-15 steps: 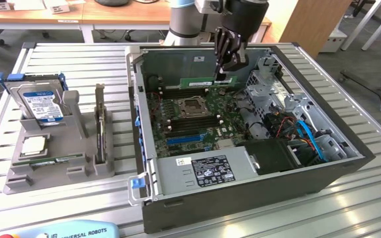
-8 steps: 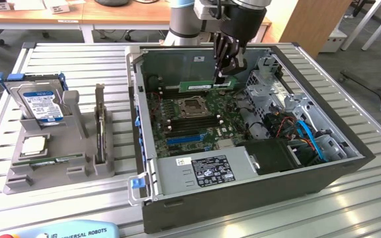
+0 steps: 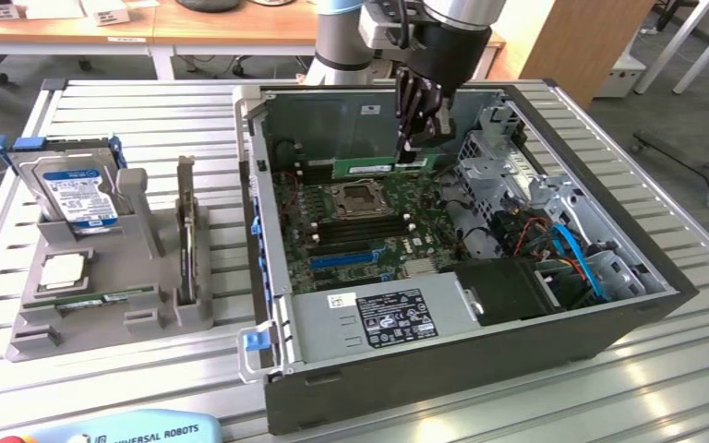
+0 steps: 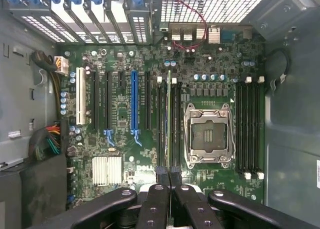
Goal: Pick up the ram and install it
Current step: 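Insert the ram into the slot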
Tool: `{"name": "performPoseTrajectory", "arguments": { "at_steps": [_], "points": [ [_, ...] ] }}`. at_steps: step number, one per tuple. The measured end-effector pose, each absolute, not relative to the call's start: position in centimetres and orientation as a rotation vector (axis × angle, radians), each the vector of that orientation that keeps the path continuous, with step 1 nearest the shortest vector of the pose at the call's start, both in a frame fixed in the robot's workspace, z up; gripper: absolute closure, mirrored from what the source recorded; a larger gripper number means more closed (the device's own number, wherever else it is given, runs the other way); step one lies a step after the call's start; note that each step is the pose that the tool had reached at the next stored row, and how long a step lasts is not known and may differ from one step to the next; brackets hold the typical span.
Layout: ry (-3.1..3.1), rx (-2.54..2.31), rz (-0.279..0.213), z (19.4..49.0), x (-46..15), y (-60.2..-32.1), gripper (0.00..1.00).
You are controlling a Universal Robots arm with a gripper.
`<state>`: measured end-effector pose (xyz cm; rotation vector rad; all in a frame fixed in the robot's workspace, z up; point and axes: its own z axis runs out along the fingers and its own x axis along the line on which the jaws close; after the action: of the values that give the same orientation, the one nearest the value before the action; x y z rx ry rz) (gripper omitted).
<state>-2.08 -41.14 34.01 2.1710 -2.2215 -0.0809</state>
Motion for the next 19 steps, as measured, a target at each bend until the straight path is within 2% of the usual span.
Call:
{"name": "performPoseTrajectory", "arguments": {
  "at_steps": [19],
  "points": [
    [-2.221,2.171,-0.081,31.8,-2.1,-41.1,0.89]
  ]
}}
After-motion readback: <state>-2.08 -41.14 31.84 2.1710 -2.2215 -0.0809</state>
